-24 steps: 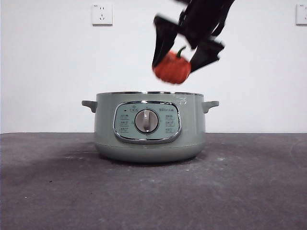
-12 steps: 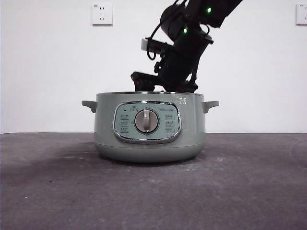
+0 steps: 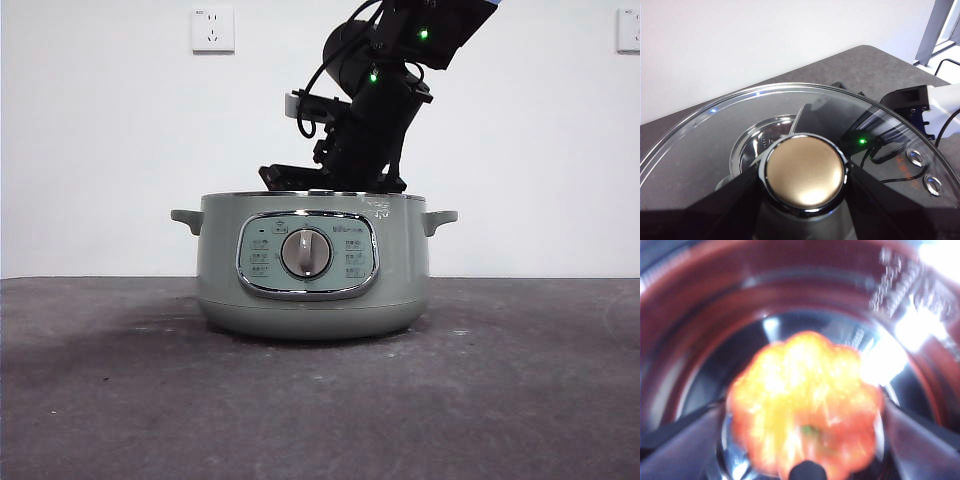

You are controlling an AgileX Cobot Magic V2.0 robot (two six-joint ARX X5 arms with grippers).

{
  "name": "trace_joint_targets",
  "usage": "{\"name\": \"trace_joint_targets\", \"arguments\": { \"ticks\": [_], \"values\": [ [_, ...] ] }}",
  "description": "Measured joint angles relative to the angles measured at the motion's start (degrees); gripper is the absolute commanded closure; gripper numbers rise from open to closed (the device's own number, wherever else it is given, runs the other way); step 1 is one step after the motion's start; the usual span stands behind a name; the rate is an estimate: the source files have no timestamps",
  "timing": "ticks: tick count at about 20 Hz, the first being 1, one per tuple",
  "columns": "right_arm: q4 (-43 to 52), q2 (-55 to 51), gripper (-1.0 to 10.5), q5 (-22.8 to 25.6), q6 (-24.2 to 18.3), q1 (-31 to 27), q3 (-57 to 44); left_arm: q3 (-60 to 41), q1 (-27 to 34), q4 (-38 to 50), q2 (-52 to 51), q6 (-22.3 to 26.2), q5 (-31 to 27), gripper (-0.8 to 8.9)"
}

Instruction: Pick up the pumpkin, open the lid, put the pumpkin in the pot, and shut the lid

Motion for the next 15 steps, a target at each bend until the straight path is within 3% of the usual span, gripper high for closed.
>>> {"name": "trace_joint_targets", "arguments": {
  "ticks": [5, 9, 15],
  "values": [
    [-3.78, -5.81, 3.8, 2.14, 0.22, 0.04, -0.02, 0.0, 0.0, -0.04, 0.0, 0.0, -0.02, 8.26],
    [-11.41, -17.88, 3.8, 7.3, 4.46, -0.59, -0.02, 0.0, 0.0, -0.55, 0.09, 0.13, -0.04, 8.26],
    [-26.08, -34.29, 3.8, 7.91, 8.5, -2.62, -0.02, 0.0, 0.0, 1.03, 8.2, 2.01, -0.22, 8.26]
  ]
}}
